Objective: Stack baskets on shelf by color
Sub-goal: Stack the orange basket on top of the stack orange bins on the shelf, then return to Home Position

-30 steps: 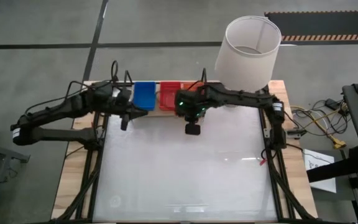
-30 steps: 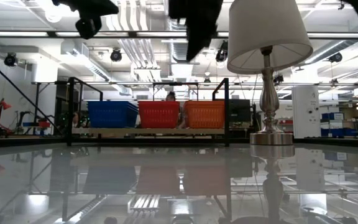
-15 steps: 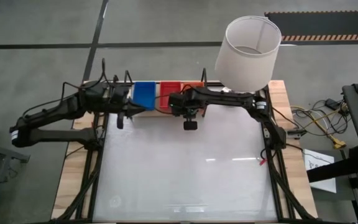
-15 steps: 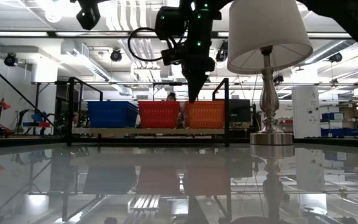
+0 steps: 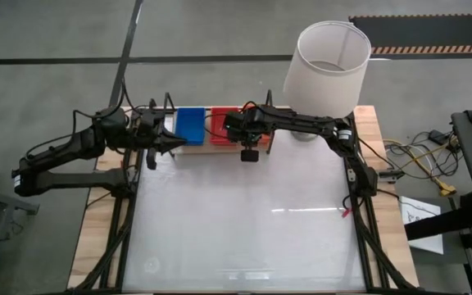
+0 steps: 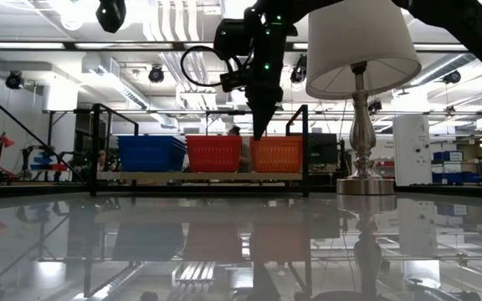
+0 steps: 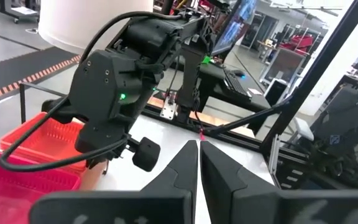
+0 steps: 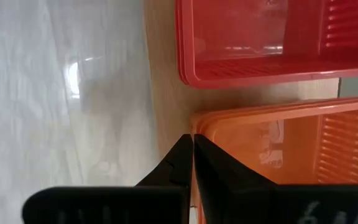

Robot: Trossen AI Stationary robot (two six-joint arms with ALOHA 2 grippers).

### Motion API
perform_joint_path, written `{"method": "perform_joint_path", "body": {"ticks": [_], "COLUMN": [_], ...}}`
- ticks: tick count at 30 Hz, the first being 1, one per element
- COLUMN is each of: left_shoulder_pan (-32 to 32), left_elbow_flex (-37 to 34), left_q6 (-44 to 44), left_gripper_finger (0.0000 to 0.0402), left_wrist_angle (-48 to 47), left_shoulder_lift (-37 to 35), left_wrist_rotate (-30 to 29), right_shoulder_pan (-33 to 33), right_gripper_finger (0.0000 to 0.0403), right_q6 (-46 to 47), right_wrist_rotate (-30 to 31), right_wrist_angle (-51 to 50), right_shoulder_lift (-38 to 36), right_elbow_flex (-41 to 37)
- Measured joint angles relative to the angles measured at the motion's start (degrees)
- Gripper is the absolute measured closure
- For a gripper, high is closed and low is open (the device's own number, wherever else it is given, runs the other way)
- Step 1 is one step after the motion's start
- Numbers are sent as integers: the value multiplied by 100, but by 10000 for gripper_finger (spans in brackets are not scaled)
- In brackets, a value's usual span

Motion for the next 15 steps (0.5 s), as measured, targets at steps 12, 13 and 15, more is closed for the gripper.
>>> {"method": "perform_joint_path", "body": {"ticks": [12, 13, 15], "left_shoulder_pan": [0, 0, 0], "left_elbow_flex": [-12, -35, -100], "left_q6": [409, 480, 587], "left_gripper_finger": [400, 401, 401], "left_wrist_angle": [-356, -369, -533], "left_shoulder_lift": [-288, -403, -732], "left_wrist_rotate": [42, 56, 166], "right_shoulder_pan": [321, 381, 503], "right_gripper_finger": [394, 394, 394], "right_q6": [517, 483, 449], "right_wrist_rotate": [-567, -649, -825], "right_wrist_angle": [247, 414, 948], "right_shoulder_lift": [-661, -832, -1194], "right_elbow_flex": [57, -28, -284]}}
